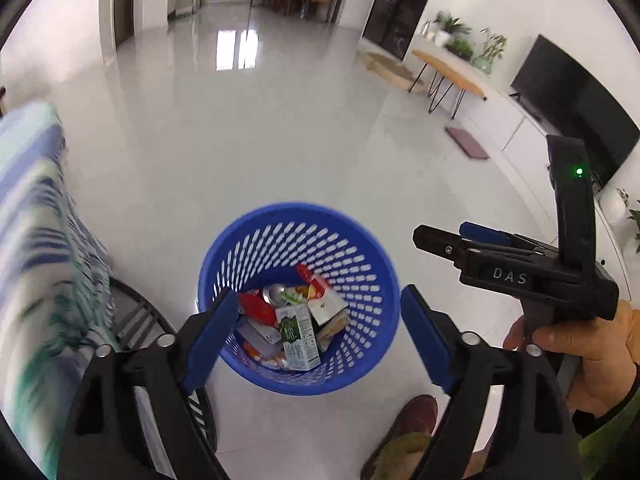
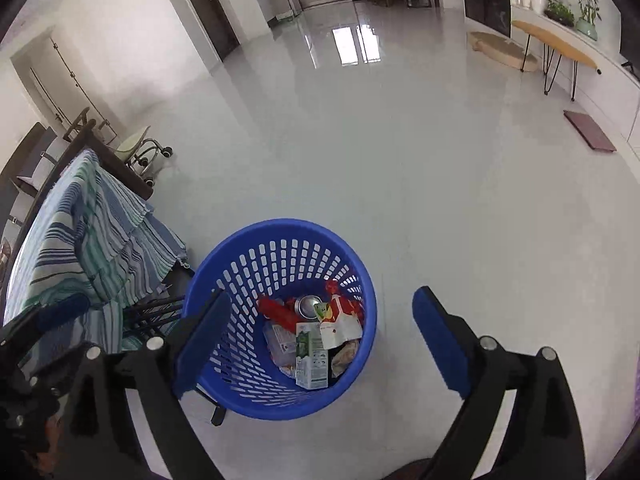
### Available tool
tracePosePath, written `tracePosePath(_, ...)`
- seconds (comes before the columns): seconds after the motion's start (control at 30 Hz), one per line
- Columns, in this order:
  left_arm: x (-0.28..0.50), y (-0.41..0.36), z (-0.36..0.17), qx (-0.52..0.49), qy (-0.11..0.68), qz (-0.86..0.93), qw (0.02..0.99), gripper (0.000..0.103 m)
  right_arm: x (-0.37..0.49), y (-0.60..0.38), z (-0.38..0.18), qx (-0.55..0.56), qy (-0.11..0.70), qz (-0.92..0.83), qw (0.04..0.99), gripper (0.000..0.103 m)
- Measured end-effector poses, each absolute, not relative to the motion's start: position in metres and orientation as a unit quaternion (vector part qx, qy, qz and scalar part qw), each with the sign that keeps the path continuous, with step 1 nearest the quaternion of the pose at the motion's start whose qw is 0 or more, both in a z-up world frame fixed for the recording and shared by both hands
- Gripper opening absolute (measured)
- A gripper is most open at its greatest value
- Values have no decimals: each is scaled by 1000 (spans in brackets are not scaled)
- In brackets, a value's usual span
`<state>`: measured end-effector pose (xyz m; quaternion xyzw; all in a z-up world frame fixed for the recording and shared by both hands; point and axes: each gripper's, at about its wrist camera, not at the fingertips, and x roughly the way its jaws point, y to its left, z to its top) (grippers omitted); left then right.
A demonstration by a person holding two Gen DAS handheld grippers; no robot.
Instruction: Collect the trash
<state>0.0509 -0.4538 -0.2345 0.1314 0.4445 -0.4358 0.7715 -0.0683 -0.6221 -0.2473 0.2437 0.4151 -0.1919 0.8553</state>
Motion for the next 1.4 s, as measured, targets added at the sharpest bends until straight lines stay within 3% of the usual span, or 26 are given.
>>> tracePosePath(0.1, 26, -435, -185, 138, 394, -431, 800, 98, -96, -601, -200, 225, 383, -197, 874, 93)
tracePosePath(0.3, -24, -400, -122, 183, 329, -408, 832, 98, -147, -543, -122, 197, 314, -199, 907, 98)
tracePosePath(0.37, -30, -391, -115, 169, 326, -400, 840, 98, -143, -536, -122, 186, 354, -229, 888, 98)
tracePosePath(0.53, -26, -385, -109, 145, 347, -375, 847, 98, -152, -534, -121, 222, 345, -208, 888, 98)
tracePosePath(1.4, -23, -389, -129, 190, 390, -335, 837, 98, -146, -504, -130, 167, 393, -226, 876, 98)
